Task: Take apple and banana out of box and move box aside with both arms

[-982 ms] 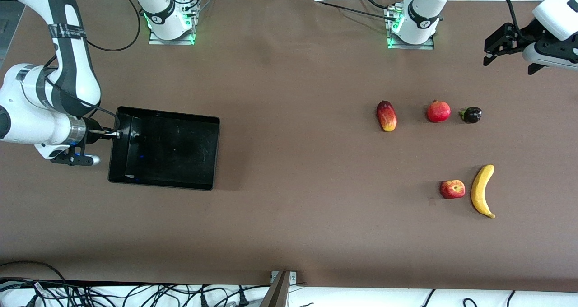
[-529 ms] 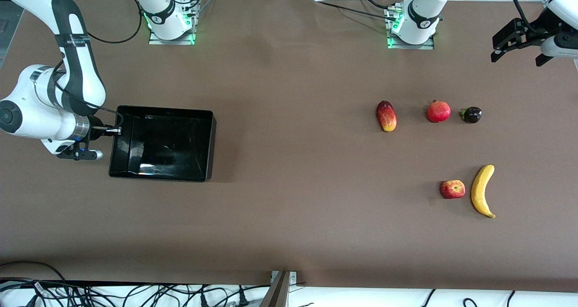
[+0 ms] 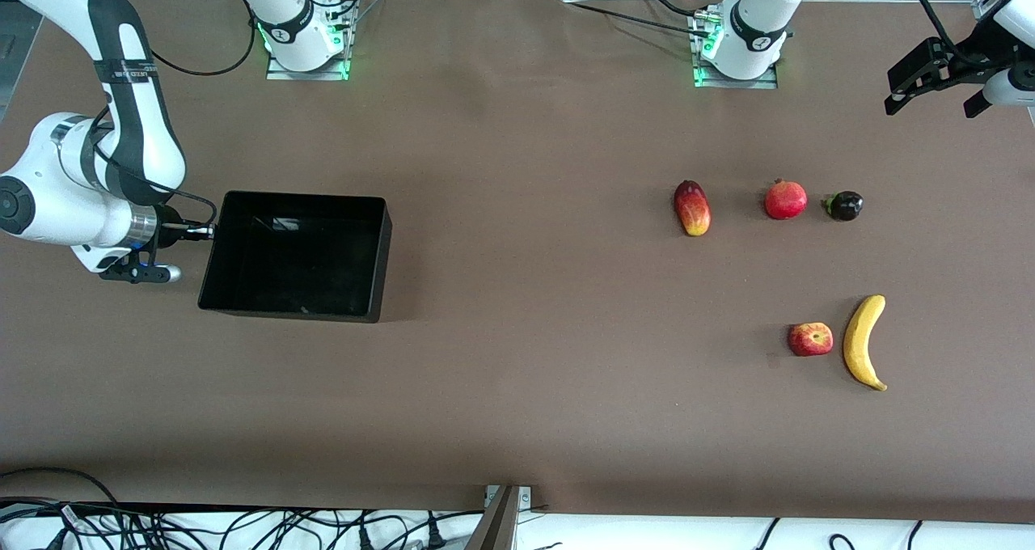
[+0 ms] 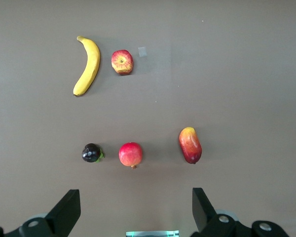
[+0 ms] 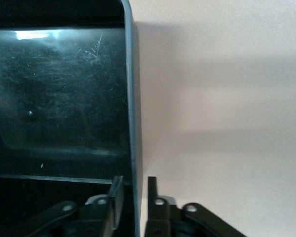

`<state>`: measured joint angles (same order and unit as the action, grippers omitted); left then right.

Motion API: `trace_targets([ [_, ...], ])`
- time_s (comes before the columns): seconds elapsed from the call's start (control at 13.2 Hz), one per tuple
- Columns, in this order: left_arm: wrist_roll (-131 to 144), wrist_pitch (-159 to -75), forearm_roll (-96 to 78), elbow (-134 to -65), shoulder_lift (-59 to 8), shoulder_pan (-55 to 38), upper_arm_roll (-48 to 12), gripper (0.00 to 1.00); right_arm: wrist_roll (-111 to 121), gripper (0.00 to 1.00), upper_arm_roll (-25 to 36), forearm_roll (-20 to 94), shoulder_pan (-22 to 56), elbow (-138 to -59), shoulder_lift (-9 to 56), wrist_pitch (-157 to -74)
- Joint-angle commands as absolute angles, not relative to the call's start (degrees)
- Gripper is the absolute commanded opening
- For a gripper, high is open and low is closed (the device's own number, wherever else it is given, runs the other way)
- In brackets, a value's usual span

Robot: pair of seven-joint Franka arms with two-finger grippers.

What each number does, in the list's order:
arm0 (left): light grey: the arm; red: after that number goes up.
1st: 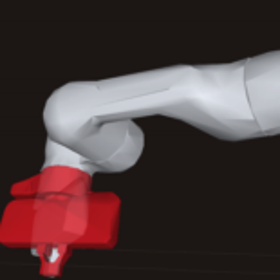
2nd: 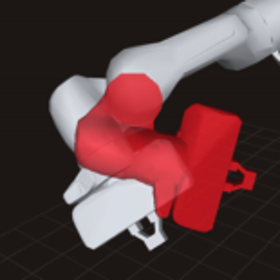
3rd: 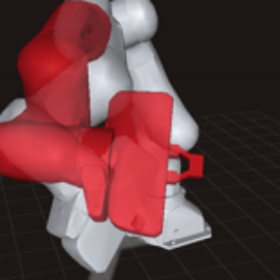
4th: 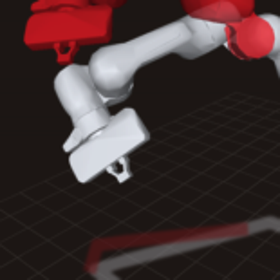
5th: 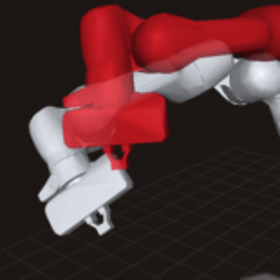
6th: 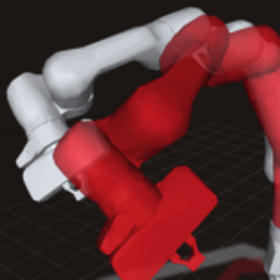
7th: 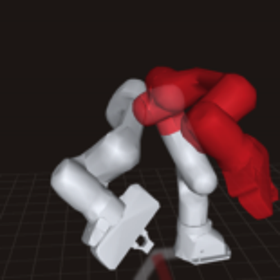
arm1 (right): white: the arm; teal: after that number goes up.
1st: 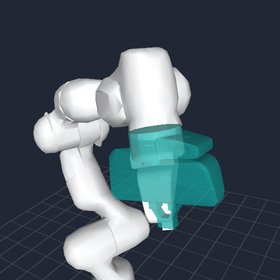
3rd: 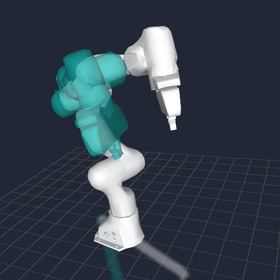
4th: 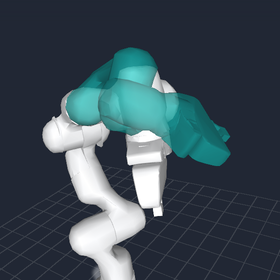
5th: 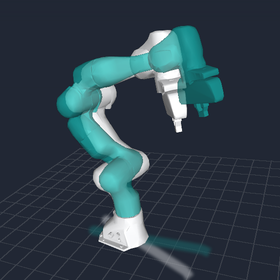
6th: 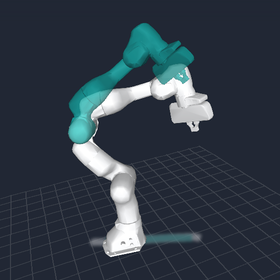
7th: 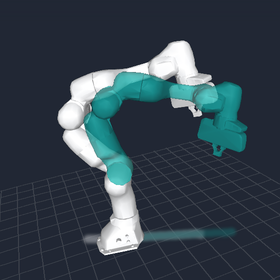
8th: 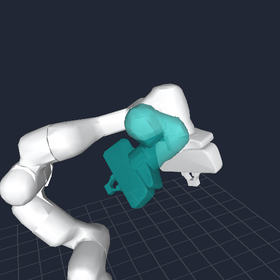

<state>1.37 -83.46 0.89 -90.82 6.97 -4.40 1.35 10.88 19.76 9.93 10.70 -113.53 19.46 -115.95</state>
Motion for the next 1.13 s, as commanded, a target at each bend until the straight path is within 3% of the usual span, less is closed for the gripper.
trace_targets([
  [0.0,2.1,-84.4,-0.6,-92.0,8.3,-4.5,1.8,1.00,11.3,1.00,19.2,10.2,10.9,-114.2,14.9,-111.4],
  [0.23,2.1,-84.4,-0.9,-92.0,8.2,-4.5,1.9,1.00,11.9,1.00,18.8,8.3,11.4,-107.0,13.6,-106.7],
  [0.53,2.1,-84.4,-1.0,-92.0,8.2,-4.5,2.3,1.00,12.6,1.00,18.5,-1.0,14.1,-89.0,13.9,-90.9],
  [0.68,2.1,-84.4,-1.0,-92.0,8.2,-4.5,2.3,1.00,13.2,1.00,18.5,-2.4,15.0,-84.2,13.9,-86.2],
  [1.06,2.1,-84.5,-1.0,-92.1,8.1,-4.5,2.3,1.00,0.7,1.00,19.1,0.9,14.4,-80.7,14.1,-88.9],
])
